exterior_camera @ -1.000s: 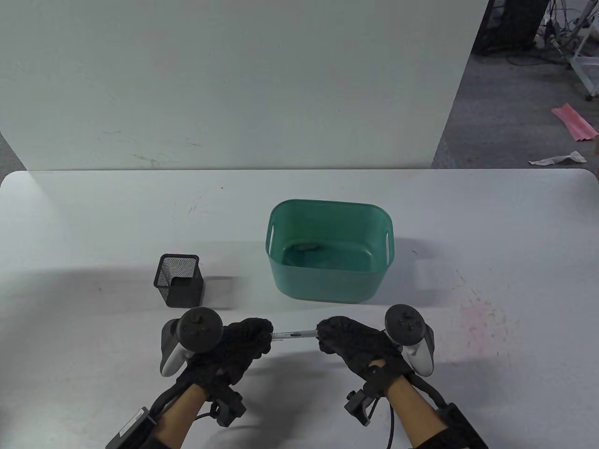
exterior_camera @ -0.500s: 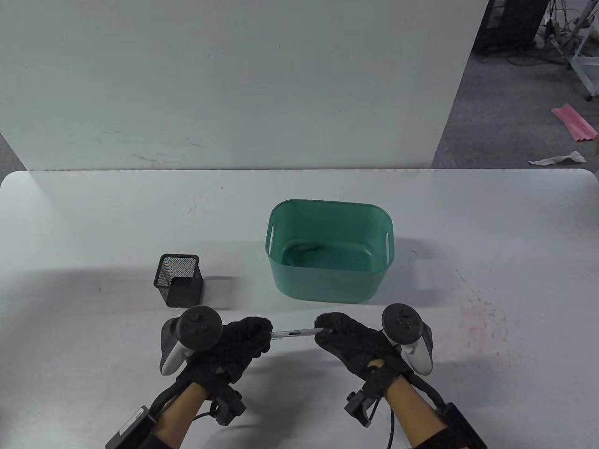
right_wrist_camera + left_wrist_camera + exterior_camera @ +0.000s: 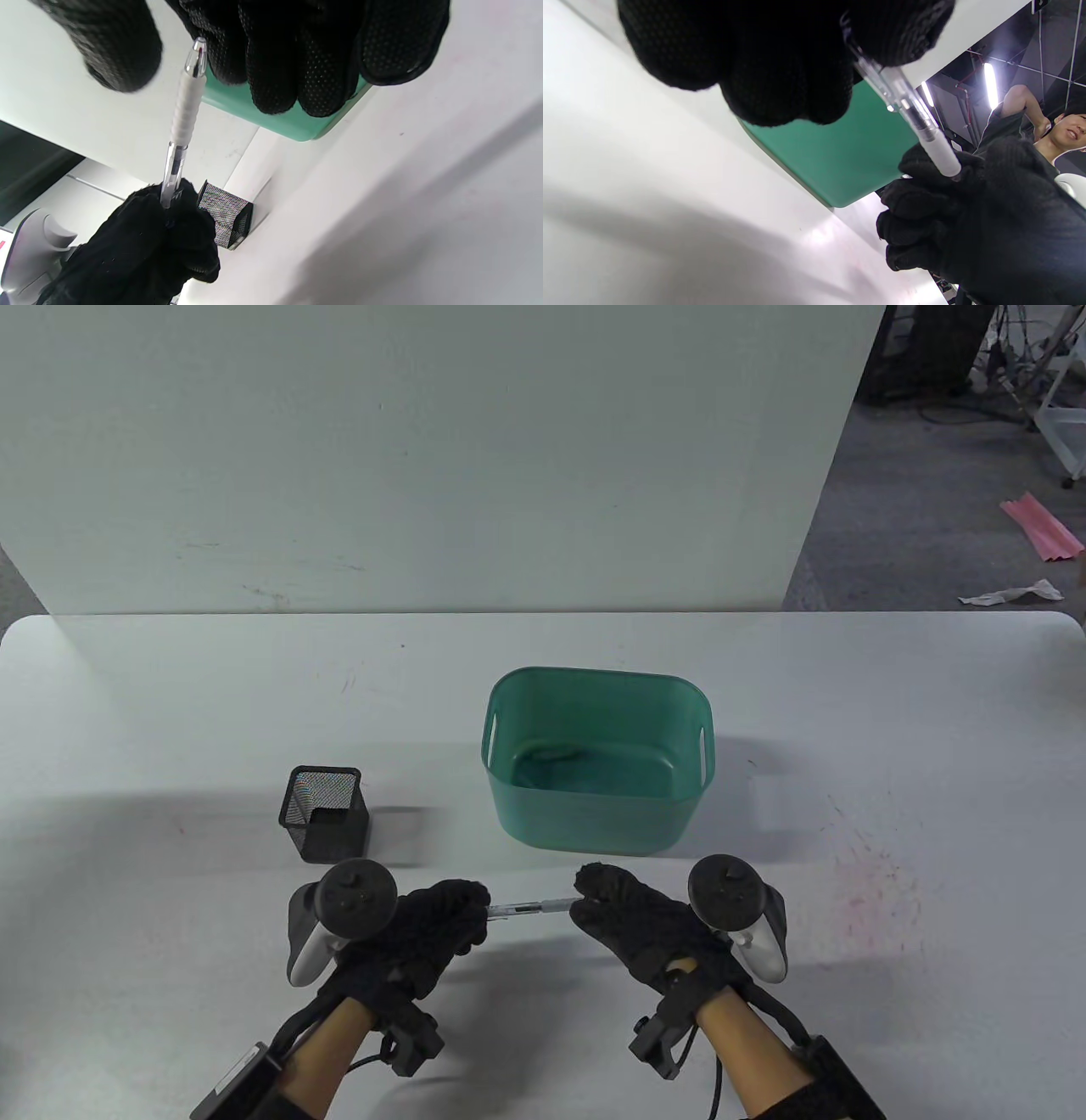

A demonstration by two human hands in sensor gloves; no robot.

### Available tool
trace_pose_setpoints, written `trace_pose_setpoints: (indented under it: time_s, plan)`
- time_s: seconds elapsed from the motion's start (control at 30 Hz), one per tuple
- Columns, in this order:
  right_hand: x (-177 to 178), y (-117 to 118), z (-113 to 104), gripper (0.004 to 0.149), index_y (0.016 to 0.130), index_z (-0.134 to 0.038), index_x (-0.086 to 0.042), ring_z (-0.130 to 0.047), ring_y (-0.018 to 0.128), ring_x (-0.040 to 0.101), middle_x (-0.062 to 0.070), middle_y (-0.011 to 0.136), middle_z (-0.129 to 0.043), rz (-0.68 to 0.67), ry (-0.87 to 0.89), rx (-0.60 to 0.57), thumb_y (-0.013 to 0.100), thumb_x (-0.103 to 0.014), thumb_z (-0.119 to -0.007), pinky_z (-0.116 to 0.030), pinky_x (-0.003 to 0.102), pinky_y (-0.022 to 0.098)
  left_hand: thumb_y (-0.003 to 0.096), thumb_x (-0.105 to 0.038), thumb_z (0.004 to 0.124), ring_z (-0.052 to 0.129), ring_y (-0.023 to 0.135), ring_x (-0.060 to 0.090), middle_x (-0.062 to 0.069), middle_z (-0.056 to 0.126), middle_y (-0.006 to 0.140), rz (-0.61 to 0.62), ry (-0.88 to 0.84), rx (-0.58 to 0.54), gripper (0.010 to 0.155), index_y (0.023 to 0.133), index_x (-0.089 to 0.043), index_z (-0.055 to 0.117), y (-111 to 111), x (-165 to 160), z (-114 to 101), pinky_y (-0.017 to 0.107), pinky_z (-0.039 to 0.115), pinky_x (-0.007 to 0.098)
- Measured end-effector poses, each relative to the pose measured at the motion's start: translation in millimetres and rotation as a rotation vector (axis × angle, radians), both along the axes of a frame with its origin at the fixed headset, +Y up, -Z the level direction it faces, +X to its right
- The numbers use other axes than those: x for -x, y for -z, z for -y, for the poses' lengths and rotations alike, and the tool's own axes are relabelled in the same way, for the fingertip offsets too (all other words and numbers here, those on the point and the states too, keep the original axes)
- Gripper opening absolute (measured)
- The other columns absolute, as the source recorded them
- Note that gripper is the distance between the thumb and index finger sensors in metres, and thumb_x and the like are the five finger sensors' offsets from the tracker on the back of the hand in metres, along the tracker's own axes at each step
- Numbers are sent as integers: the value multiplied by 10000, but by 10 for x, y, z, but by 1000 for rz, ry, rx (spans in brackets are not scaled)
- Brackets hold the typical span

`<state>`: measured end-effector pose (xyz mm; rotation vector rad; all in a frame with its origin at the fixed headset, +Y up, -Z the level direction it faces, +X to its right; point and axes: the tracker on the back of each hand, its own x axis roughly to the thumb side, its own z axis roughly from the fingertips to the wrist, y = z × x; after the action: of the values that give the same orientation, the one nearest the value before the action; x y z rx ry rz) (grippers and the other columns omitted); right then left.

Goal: Disassemble pens into components

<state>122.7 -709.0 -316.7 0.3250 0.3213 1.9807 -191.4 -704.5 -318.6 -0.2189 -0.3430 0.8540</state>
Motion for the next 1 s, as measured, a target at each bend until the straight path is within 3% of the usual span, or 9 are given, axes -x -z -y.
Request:
trace_pose_setpoints:
  time_s: [0.13,0.3,0.4,0.5,0.57,0.7,0.8,0.93,1.0]
  plan:
    - [7,2,24,469,893,-793,-118,-899,678,393,154,770,-902,54,81,38,614,-484,-699,-743,602,537,540,-466,731,1063,599,189,27,992,792,19,0,-8,456,942,-254,762,-21,-29,-15,515,881,497]
    - [24,1,-53,490,1031,-656,-212,-815,817,405,147,955,-770,13,49,-79,586,-358,-799,-704,609,598,539,-465,733,1063,598,191,30,992,790,9,-12,-3,456,940,-252,765,-12,6,1,513,881,498]
    - [14,-13,-33,646,1087,-546,-155,-798,826,419,174,1013,-703,20,1,-67,595,-527,-740,-706,607,592,540,-466,730,1064,599,189,27,991,793,9,-24,1,455,942,-256,761,-12,8,1,514,881,497]
    - [8,-6,11,589,967,-736,-116,-890,699,397,172,873,-850,17,17,-16,603,-574,-670,-748,594,536,541,-466,729,1062,602,187,27,989,795,11,-27,5,455,944,-254,759,-19,-1,3,515,881,496]
    - [19,-4,1,488,883,-816,-122,-934,613,361,156,770,-913,20,35,-10,609,-508,-697,-779,576,497,541,-465,730,1062,600,190,28,990,794,14,-24,4,455,943,-255,760,-22,-9,5,514,880,498]
    - [23,-7,-66,487,1010,-677,-201,-860,755,373,143,930,-795,11,45,-68,575,-372,-817,-737,583,569,541,-466,728,1062,602,187,25,990,794,4,-33,9,454,943,-257,759,-17,9,8,515,881,496]
    - [-11,-26,-44,661,1080,-552,-148,-817,800,397,166,996,-726,26,8,-60,588,-548,-740,-727,586,575,543,-467,726,1060,606,186,25,987,799,3,-54,22,455,946,-258,755,-11,20,16,518,880,495]
    - [-20,-12,-4,587,928,-769,-111,-914,640,376,165,814,-888,41,57,4,599,-586,-666,-772,578,502,543,-466,726,1060,607,187,26,986,800,9,-75,44,456,948,-257,753,-8,16,38,518,879,496]
    - [-3,-6,-25,484,851,-830,-120,-944,567,341,143,720,-933,38,64,-22,607,-515,-690,-795,563,468,542,-465,727,1060,606,188,26,987,799,11,-77,50,456,947,-256,756,-4,13,45,518,880,496]
